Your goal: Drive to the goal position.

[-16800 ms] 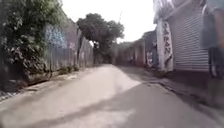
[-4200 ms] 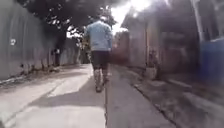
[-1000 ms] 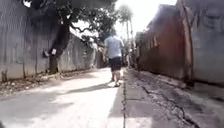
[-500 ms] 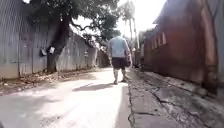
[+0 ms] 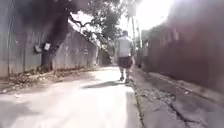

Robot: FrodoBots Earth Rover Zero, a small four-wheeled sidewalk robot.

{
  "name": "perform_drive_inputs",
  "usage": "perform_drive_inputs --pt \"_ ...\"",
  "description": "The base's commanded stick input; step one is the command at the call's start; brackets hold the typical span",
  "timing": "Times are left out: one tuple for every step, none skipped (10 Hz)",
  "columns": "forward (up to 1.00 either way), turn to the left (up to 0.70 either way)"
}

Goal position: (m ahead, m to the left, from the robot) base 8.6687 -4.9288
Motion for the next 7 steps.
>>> perform_drive_inputs --pt "1.00 0.00" --pt "1.00 0.00" --pt "1.00 0.00" --pt "1.00 0.00" --pt "1.00 0.00" --pt "1.00 0.26" --pt "1.00 0.27"
